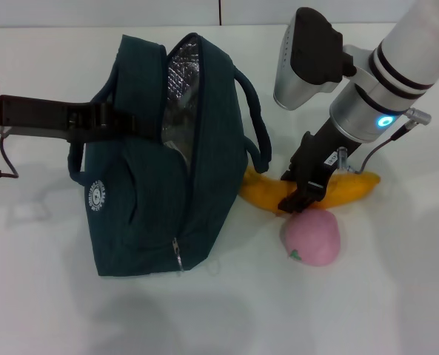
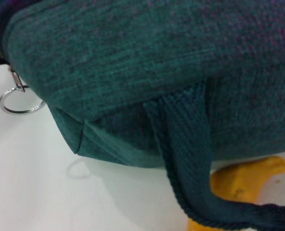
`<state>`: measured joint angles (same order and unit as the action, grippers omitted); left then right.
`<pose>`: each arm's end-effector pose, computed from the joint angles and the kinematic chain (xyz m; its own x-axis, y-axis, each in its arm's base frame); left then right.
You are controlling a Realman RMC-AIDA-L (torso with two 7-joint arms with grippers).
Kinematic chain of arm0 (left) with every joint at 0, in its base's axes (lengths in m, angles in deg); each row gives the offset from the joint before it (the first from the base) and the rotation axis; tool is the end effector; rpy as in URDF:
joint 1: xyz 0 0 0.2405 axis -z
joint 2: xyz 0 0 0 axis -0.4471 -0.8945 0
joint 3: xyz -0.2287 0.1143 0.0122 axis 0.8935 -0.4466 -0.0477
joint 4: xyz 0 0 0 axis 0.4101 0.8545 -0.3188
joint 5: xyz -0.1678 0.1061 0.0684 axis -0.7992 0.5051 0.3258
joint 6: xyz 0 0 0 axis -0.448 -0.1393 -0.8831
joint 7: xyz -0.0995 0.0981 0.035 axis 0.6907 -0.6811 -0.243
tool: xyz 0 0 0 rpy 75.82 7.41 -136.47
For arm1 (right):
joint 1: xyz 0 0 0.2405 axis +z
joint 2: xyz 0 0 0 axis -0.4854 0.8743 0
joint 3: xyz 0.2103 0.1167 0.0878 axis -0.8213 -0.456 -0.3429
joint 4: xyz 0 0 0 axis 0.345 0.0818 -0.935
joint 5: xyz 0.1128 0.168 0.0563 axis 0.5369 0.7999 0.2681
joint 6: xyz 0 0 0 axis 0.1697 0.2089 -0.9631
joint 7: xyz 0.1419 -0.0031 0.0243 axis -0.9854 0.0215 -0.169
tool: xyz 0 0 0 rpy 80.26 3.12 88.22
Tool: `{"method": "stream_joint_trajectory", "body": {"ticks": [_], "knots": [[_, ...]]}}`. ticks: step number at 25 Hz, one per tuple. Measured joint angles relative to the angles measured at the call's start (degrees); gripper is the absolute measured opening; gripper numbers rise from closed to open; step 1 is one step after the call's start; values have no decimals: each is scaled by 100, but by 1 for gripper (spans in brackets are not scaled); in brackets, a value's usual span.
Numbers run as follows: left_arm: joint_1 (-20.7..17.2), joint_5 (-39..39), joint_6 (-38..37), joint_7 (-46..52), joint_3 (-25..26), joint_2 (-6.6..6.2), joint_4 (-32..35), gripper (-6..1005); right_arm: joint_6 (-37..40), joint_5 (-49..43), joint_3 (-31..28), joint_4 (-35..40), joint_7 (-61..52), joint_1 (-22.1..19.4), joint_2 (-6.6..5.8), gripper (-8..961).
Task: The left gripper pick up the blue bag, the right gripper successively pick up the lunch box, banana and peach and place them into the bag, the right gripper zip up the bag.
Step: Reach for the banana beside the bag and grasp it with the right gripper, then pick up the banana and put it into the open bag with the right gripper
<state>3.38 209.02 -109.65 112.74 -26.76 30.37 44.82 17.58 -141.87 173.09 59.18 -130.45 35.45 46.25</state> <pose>-0.2261 0.3425 0.0574 0.3180 0.8819 0.3481 0.9209 -0.3746 0.1075 0.1193 0.4023 -0.0808 0.9169 -0.1297 0.3774 -0.1147 -0.9915 -0.0622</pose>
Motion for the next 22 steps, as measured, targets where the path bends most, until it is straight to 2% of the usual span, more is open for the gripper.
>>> {"method": "stream_joint_trajectory", "body": {"ticks": [5, 12, 17, 21, 22], "knots": [[10, 0, 0, -15, 2, -4, 0, 34, -38, 0, 61, -49, 11, 5, 0, 459], [12, 0, 0, -23, 2, -4, 0, 34, -112, -10, 122, -28, -88, -13, -4, 451], [-51, -1, -36, -6, 9, -18, 32, 34, -105, -124, 87, 465, -509, -260, -66, 424], [-55, -1, -51, -4, 11, -24, 25, 34, 36, -574, -402, 1038, -859, -671, -103, 416], [-54, -2, -53, -3, 11, -23, 32, 34, 110, -789, -777, 1224, -939, -792, -98, 417]]}}
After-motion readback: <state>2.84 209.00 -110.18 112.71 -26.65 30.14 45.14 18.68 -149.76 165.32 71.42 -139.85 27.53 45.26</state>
